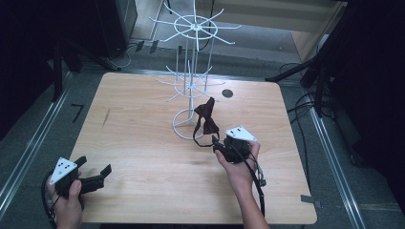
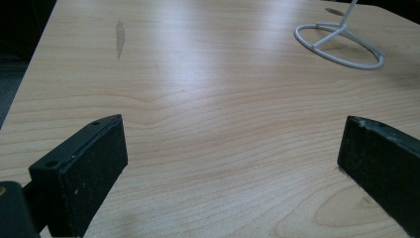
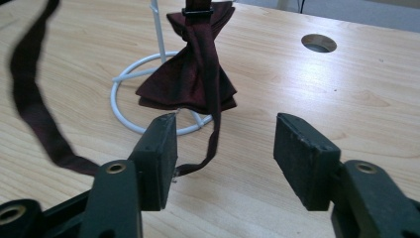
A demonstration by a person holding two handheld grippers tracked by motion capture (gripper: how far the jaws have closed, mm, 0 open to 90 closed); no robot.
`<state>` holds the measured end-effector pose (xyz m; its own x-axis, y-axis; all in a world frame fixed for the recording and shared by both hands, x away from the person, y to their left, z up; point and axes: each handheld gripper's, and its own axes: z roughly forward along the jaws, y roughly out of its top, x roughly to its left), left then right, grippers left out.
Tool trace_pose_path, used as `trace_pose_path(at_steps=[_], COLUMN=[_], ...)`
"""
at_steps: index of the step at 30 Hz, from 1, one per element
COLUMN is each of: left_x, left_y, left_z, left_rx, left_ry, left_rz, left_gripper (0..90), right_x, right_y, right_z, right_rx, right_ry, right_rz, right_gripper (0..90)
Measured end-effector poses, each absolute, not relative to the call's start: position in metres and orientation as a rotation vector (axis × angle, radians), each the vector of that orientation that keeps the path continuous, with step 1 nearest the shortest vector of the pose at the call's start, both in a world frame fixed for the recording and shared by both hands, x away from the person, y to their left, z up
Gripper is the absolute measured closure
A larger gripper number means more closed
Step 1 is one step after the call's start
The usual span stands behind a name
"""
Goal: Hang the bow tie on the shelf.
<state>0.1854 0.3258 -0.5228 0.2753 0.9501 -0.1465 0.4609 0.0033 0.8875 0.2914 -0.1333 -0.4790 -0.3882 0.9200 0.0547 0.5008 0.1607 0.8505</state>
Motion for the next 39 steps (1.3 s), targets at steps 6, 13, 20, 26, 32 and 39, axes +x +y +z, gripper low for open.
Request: trace_pose_path(at_steps=[6,13,20,26,32,39], left_x=[0.185,0.185,0.185,0.185,0.185,0.185], left_y=[0.326,0.326,0.326,0.325,0.325,0.325], left_z=[-0.523,-0.523,-0.523,-0.523,-0.523,-0.522], left_rx=[1.612,1.614,1.614,1.612,1.614,1.616], left_ry=[1.328,1.33,1.331,1.331,1.33,1.331], left_rz=[0.658,0.661,0.661,0.662,0.664,0.666], left_gripper=[0.0,0.0,0.0,0.0,0.0,0.0], right_x=[0.286,0.274,0.265,0.259,0.251,0.245], right_y=[-0.149,-0.165,-0.185,-0.2,-0.22,-0.236], right_z=[-0.476,-0.47,-0.469,-0.474,-0.48,-0.485], right_rx=[1.37,1.376,1.402,1.423,1.46,1.479], right_ry=[1.919,1.84,1.784,1.767,1.74,1.726], right_rz=[1.193,1.247,1.25,1.23,1.214,1.192], right_gripper=[33.8,31.4,31.4,31.4,31.3,29.1])
